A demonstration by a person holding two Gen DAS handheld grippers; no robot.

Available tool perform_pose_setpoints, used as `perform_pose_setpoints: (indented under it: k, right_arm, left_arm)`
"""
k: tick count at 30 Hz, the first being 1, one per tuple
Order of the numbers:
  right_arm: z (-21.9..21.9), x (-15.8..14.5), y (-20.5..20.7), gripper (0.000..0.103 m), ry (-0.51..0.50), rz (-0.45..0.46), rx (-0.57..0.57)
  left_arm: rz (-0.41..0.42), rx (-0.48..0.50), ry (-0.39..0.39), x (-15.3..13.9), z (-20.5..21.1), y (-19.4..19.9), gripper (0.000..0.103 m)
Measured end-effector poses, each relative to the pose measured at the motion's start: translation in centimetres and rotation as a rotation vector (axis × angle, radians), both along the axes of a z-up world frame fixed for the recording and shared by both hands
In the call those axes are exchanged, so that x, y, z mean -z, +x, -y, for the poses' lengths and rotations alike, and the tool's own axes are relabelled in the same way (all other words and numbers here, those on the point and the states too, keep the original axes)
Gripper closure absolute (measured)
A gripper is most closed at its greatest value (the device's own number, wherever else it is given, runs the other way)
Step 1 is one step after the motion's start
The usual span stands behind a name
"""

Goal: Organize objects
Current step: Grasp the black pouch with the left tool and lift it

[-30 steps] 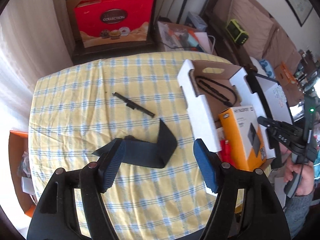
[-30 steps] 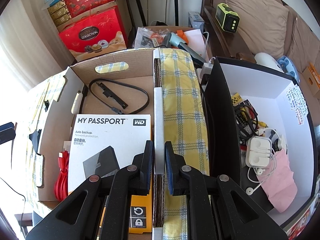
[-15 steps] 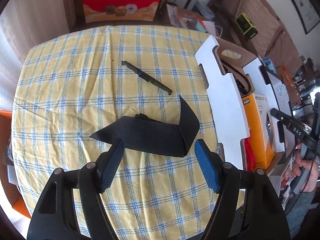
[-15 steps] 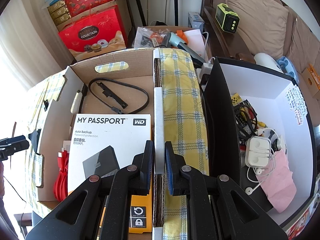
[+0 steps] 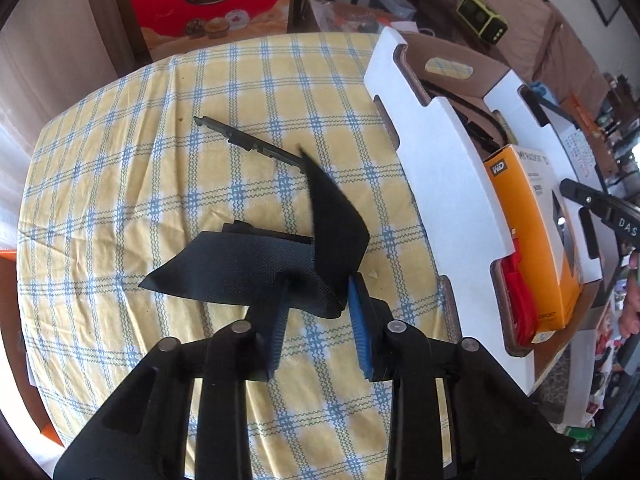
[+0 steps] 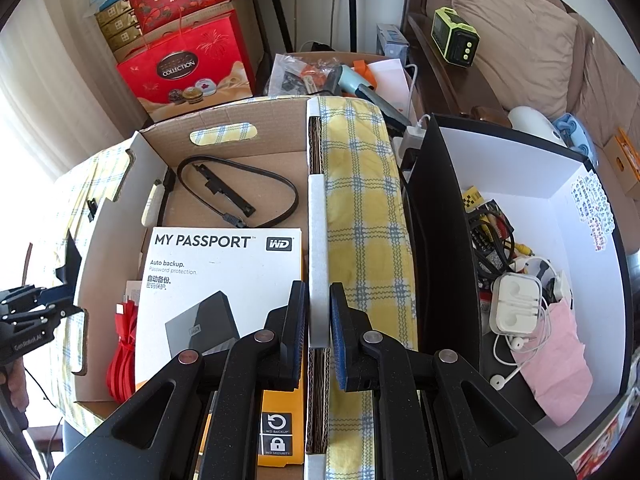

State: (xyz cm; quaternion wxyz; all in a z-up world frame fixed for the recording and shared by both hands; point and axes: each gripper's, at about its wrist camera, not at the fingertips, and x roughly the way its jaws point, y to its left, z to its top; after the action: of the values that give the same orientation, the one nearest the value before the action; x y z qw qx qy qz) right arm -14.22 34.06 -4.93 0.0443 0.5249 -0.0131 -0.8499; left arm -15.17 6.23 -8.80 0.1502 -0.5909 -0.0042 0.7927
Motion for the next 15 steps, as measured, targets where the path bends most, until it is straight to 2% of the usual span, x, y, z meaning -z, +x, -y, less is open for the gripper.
perform_pose_setpoints:
  k: [1, 2, 7, 15]
  right_arm:
    - [0.0, 0.0, 0.0, 0.091, 0.000, 0.000, 0.000]
    - [0.0, 0.0, 0.0, 0.091, 0.000, 0.000, 0.000]
    - [0.0, 0.0, 0.0, 0.090, 0.001, 0.000, 0.000]
    - [0.0, 0.0, 0.0, 0.090, 0.001, 0.000, 0.000]
  left_arm:
    - [0.007, -0.006, 0.026, -0.1, 0.3, -0.1, 0.091]
    - [0.014, -0.013, 0.048, -0.3, 0.6, -0.2, 0.096]
    - [0.006, -0.018, 0.112, -1.6, 1.5, -0.5, 0.099]
    - [-0.032, -0.039, 0.198, -5.7, 2.5, -1.5, 0.099]
